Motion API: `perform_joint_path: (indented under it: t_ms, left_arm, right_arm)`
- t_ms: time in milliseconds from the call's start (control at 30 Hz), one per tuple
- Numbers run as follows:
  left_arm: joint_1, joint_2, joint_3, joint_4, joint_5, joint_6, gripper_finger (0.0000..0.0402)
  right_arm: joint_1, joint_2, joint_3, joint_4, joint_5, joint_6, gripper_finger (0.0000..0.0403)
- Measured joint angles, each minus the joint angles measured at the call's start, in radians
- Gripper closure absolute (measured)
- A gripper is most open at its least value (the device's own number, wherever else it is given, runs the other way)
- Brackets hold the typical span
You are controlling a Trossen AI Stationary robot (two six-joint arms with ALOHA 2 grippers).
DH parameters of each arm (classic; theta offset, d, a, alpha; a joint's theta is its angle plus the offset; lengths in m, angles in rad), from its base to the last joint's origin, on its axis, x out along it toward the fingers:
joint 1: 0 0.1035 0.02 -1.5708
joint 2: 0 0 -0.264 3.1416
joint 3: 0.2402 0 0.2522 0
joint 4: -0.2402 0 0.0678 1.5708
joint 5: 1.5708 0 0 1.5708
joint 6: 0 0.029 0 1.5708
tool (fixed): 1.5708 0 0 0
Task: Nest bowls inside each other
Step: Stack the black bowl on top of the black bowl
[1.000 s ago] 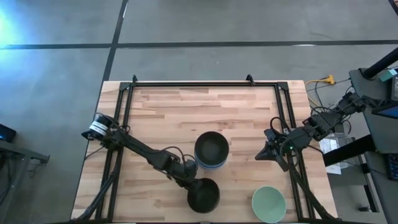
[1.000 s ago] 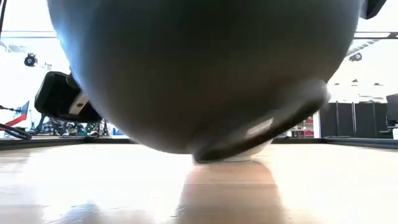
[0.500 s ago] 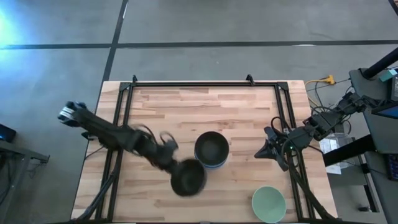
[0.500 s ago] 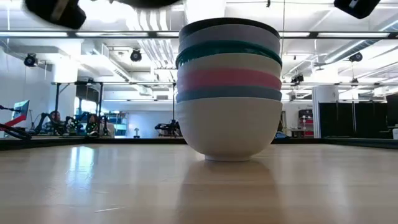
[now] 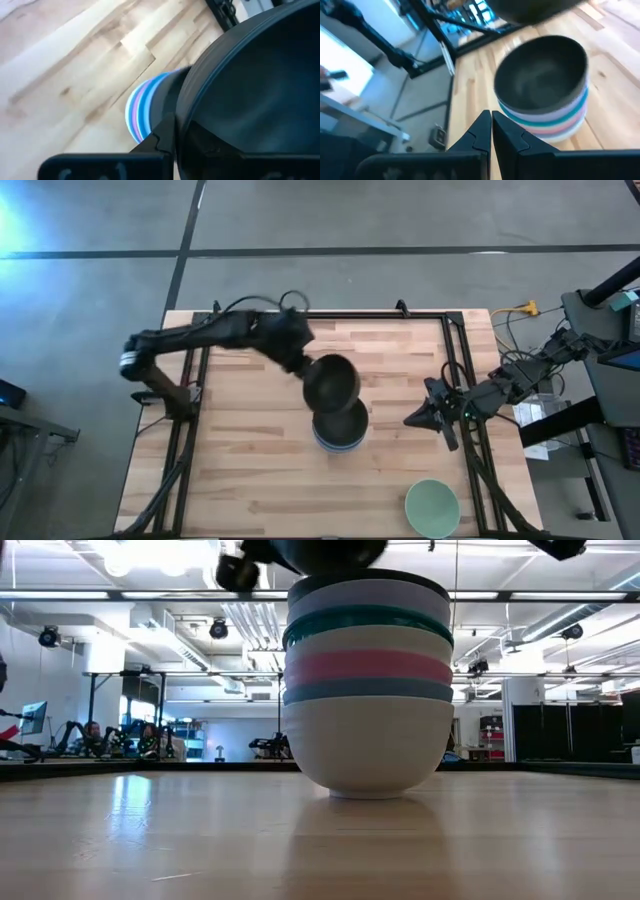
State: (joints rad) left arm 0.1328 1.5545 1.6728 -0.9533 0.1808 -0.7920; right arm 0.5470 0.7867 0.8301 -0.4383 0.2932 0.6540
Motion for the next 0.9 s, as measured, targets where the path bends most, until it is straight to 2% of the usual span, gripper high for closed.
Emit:
perform_joint_path:
  t_ms: [167,400,500,667,900]
  left_arm:
    - [0.064,0.17,0.204,-0.131,0.114,0.152,0.0401]
    - [0.069,0.344,0.434,-0.332,0.151,0.301,0.0401]
    - [0.078,0.4,0.458,-0.41,0.147,0.336,0.0401]
    - [0.09,0.447,0.458,-0.414,0.145,0.377,0.0401]
    - [0.061,0.423,0.526,-0.41,0.143,0.25,0.0401]
  right_arm:
    - [0.0,0.0,0.0,0.057,0.038,0.046,0.0394]
    - [0.0,0.007,0.0,0.077,0.101,0.053,0.0394]
    - [-0.001,0.011,0.0,0.078,0.134,0.052,0.0394]
    - [0.0,0.014,0.0,0.076,0.151,0.019,0.0394]
    - [0.0,0.004,0.0,0.065,0.148,-0.021,0.0394]
